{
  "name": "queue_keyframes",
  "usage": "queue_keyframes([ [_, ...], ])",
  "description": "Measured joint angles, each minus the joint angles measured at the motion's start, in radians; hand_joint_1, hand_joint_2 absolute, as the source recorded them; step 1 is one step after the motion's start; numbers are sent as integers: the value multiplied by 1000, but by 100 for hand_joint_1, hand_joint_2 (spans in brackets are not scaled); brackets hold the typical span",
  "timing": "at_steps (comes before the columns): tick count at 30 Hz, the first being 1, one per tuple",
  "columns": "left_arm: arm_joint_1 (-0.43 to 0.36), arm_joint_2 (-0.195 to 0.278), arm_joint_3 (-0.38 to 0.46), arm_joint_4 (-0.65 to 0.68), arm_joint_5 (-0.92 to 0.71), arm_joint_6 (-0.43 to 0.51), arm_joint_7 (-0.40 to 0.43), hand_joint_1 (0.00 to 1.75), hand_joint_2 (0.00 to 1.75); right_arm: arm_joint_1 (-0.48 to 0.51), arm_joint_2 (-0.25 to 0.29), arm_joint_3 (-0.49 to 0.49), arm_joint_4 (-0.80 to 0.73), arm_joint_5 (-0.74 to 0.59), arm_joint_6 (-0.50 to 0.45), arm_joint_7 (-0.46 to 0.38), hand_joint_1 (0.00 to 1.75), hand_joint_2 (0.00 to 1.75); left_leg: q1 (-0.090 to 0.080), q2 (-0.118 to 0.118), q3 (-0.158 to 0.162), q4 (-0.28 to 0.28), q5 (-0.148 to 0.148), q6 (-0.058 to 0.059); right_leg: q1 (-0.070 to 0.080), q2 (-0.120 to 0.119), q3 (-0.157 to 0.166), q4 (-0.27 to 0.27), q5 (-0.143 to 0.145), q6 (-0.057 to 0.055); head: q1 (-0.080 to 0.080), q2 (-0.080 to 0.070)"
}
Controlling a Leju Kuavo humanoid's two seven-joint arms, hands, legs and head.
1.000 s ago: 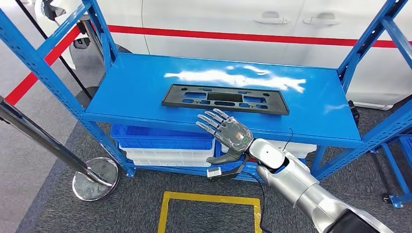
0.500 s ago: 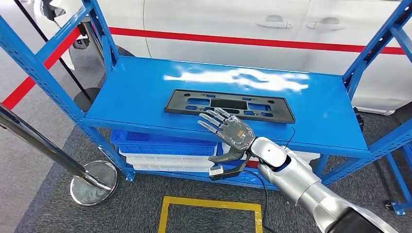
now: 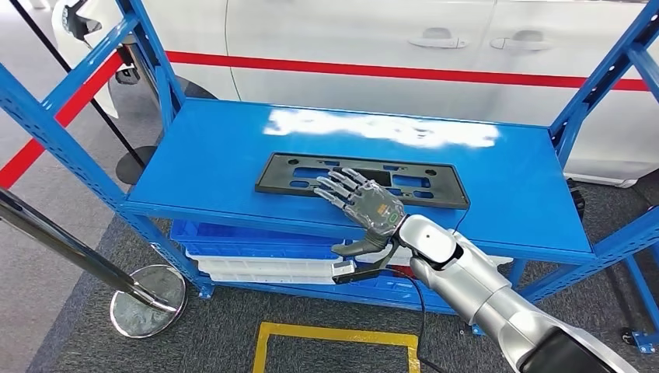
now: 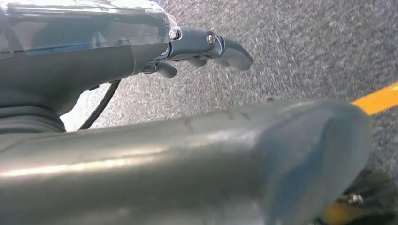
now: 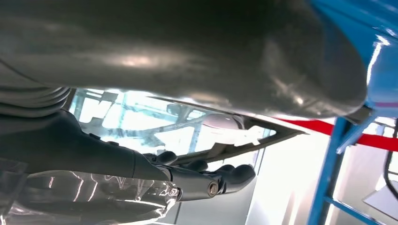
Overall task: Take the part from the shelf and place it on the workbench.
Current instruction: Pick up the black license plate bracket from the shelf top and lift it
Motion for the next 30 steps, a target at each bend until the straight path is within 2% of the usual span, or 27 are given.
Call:
queue_keyframes([
  [2,-1,0,0,0,0,0,0,0,0,-6,-6,-1,4,0,-1,2,0,0,0,4,-21,54,-32,-10,-4,-3,9,-7,-3,-14,0,0],
  [3,-1,0,0,0,0,0,0,0,0,-9,-10,-1,6,0,-1,2,0,0,1,5,-50,114,-60,-14,-3,-6,13,-8,-5,-19,0,0],
  [5,0,0,0,0,0,0,0,0,0,-10,-15,-1,11,0,-1,2,0,0,2,7,-130,252,-110,-18,1,-7,18,-8,-11,-26,0,0],
  [6,1,0,0,0,0,0,0,0,0,-9,-15,-1,14,0,-1,2,0,0,2,7,-158,291,-113,-18,3,-7,22,-8,-15,-27,0,0],
  [7,3,0,0,0,0,0,0,0,0,-9,-15,-1,17,0,-1,2,0,0,2,7,-167,291,-94,-17,4,-6,28,-8,-19,-26,0,0],
  [8,3,0,0,0,1,0,0,0,0,-9,-15,-1,19,0,-1,2,0,0,1,7,-155,248,-57,-15,5,-5,34,-7,-23,-25,0,0],
  [9,4,0,0,0,1,0,0,0,0,-9,-15,-1,21,0,-1,2,0,0,1,6,-127,174,-9,-11,6,-4,42,-7,-29,-23,0,0],
  [10,3,0,0,0,1,0,0,0,0,-10,-16,-1,22,0,-1,2,0,0,-1,3,-98,102,26,-5,8,-3,49,-6,-34,-20,0,0],
  [11,3,0,0,0,1,0,0,0,0,-11,-16,-1,23,0,-1,2,0,44,-2,1,-74,45,50,1,9,-1,53,-6,-39,-16,0,0],
  [12,3,0,0,0,1,0,0,0,0,-12,-16,-1,24,0,-2,2,0,87,-5,-1,-60,13,60,6,11,1,55,-5,-42,-11,0,0],
  [14,3,1,0,0,1,0,0,0,0,-13,-16,-1,26,2,-2,4,0,175,-8,-2,-56,2,58,17,12,3,57,-7,-45,-1,0,0],
  [16,2,0,0,0,3,0,-2,0,0,-16,-14,-1,30,16,-2,15,0,175,-3,-2,-49,-7,59,27,9,4,54,5,-58,8,0,0],
  [17,1,0,0,0,3,0,-4,0,0,-19,-12,-1,35,25,-2,23,0,175,1,-2,-45,-11,61,32,7,6,42,33,-75,13,0,0],
  [18,-1,-1,0,0,4,-1,-8,0,0,-21,-8,-1,42,33,-2,32,0,175,3,-2,-42,-14,60,36,4,8,17,85,-101,16,0,0],
  [20,-2,-1,0,0,6,-2,-15,0,0,-23,0,-2,59,42,-1,44,0,175,3,-2,-40,-14,57,40,-1,11,-57,222,-155,23,0,0],
  [21,-2,-1,0,0,6,-4,-17,0,0,-23,3,-2,67,44,-1,48,0,175,3,-2,-39,-14,56,41,-4,11,-87,270,-162,26,0,0],
  [22,-1,-1,0,0,7,-5,-18,0,0,-22,4,-2,73,45,-1,50,0,175,3,-3,-37,-13,53,40,-7,11,-100,281,-149,28,0,0],
  [23,-1,-1,0,0,8,-6,-19,0,0,-22,5,-2,78,45,-1,52,0,175,4,-4,-33,-11,50,38,-10,11,-92,250,-115,29,0,0],
  [25,0,-2,0,0,8,-8,-20,0,0,-25,5,-2,85,45,-1,55,0,175,4,-6,-26,-6,40,30,-12,5,-37,117,-35,28,0,0],
  [26,-1,-2,0,0,8,-8,-20,0,0,-28,6,-2,87,47,-1,57,0,175,3,-6,-26,-1,35,25,-10,1,-12,57,-13,26,0,0],
  [27,-1,-3,0,0,8,-8,-20,0,0,-30,7,-2,91,52,-2,61,0,175,2,-5,-28,1,33,20,-7,-2,2,22,-5,22,0,0],
  [30,0,-3,0,0,8,-8,-21,0,0,-36,9,-4,106,93,-9,98,0,175,0,-2,-31,1,30,3,-2,-1,6,4,-11,7,0,0],
])
